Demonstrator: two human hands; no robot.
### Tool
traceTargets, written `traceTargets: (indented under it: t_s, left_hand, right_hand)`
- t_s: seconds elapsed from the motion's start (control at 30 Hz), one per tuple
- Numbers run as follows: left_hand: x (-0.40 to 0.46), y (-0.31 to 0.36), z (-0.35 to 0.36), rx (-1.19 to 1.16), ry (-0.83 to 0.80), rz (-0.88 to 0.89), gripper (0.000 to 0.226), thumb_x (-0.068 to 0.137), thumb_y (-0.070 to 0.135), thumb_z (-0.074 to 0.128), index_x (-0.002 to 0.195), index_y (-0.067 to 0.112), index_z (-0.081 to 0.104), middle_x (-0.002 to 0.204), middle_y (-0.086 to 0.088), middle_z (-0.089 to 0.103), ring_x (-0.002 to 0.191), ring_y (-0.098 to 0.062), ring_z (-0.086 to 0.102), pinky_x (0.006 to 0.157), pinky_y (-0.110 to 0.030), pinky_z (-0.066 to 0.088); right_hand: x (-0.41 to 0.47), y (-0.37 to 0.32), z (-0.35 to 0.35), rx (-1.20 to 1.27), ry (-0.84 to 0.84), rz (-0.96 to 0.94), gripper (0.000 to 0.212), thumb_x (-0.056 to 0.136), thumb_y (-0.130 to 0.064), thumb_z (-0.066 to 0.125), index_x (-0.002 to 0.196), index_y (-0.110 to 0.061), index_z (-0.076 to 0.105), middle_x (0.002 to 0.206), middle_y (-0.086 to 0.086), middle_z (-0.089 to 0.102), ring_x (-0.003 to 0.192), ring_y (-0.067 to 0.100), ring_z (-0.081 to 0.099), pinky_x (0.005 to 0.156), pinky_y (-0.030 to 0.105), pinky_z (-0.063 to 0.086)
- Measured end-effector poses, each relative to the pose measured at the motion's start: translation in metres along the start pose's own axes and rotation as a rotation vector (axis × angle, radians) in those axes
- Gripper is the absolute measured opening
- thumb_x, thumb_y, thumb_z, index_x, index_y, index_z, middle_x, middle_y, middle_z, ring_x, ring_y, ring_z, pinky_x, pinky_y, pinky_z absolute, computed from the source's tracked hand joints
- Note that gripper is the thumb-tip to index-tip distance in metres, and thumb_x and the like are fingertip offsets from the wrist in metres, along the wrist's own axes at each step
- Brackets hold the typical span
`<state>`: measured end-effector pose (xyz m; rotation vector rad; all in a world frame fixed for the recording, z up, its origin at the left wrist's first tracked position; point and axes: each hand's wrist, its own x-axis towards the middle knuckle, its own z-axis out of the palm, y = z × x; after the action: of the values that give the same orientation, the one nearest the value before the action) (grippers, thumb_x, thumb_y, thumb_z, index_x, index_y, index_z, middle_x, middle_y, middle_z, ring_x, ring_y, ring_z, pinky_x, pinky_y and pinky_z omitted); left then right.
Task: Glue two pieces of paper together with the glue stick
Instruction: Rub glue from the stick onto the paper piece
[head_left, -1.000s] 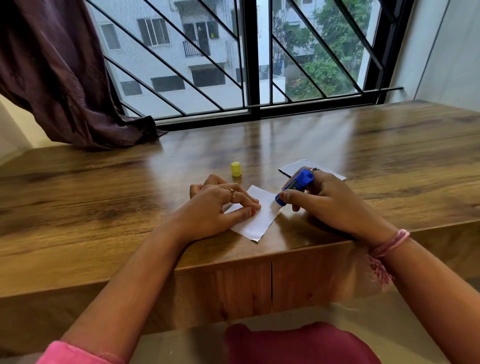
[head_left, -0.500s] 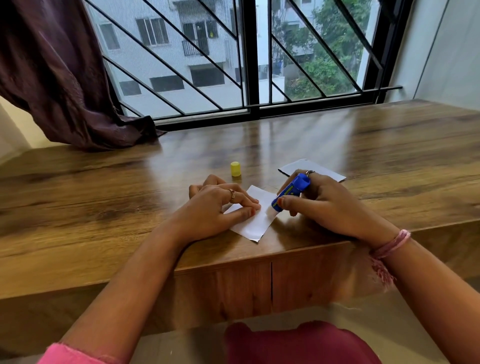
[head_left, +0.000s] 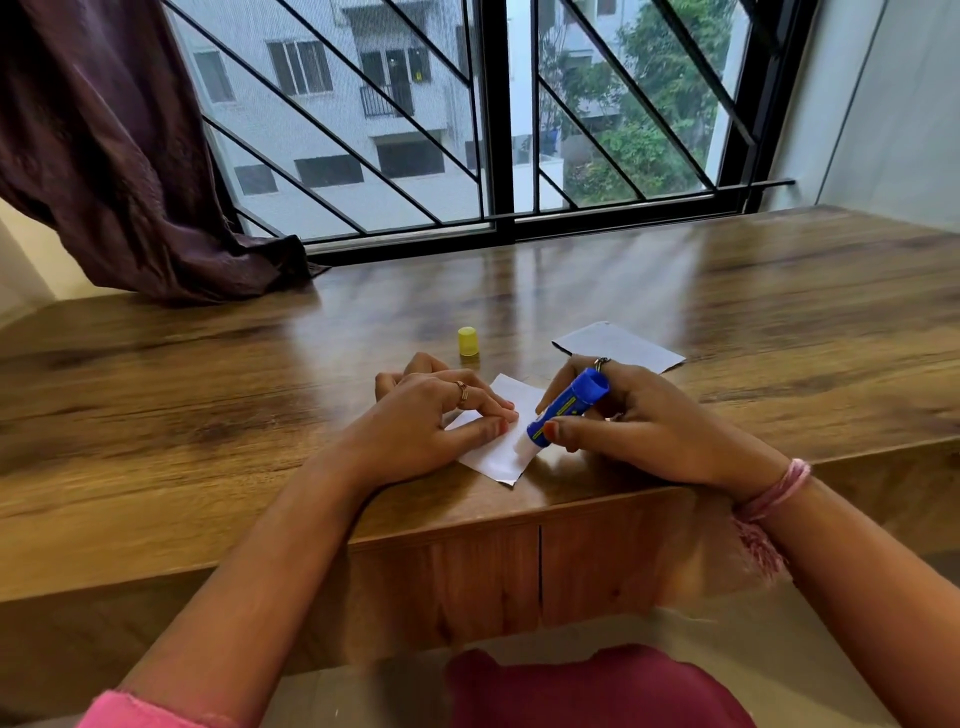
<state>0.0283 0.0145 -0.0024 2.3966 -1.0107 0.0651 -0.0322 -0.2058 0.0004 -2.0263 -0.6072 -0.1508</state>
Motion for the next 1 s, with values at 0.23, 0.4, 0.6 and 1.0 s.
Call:
traceTargets:
  t_s: [0.23,0.4,0.6,1.0]
  left_hand:
    - [0.000,0.000,0.000,0.025,0.000,-0.001,0.021,0.089,0.036,0.061,0.108,0.034,0.070,0.110,0.026,0.061,0.116,-0.008,0.048,0.101,-0.043,0.039]
    - [0.000,-0.002,0.001,0.045,0.006,-0.014,0.018,0.089,0.040,0.060,0.105,0.040,0.069,0.109,0.028,0.061,0.116,-0.006,0.048,0.101,-0.048,0.036]
    - [0.000,-0.003,0.002,0.045,0.004,-0.012,0.019,0.088,0.040,0.060,0.105,0.040,0.069,0.110,0.028,0.060,0.116,-0.005,0.049,0.101,-0.048,0.037]
    - [0.000,-0.001,0.001,0.076,-0.001,-0.017,0.023,0.089,0.041,0.059,0.109,0.037,0.069,0.113,0.027,0.060,0.118,-0.008,0.047,0.102,-0.048,0.035]
  right_hand:
    - [-0.001,-0.001,0.002,-0.052,-0.015,-0.013,0.017,0.078,-0.038,0.068,0.088,-0.024,0.065,0.074,0.029,0.058,0.056,0.030,0.047,0.054,0.042,0.036]
    - [0.000,-0.004,0.009,-0.081,0.016,-0.031,0.015,0.077,-0.030,0.067,0.082,-0.016,0.064,0.064,0.004,0.057,0.054,0.008,0.043,0.054,0.026,0.034]
    - [-0.003,-0.005,0.012,-0.053,-0.012,-0.065,0.022,0.079,-0.030,0.066,0.085,-0.008,0.064,0.075,0.017,0.056,0.058,0.024,0.047,0.054,0.030,0.037]
    - [-0.006,-0.006,0.014,-0.137,0.035,-0.112,0.019,0.078,-0.028,0.065,0.083,-0.009,0.064,0.068,0.002,0.058,0.055,0.012,0.048,0.050,0.015,0.034]
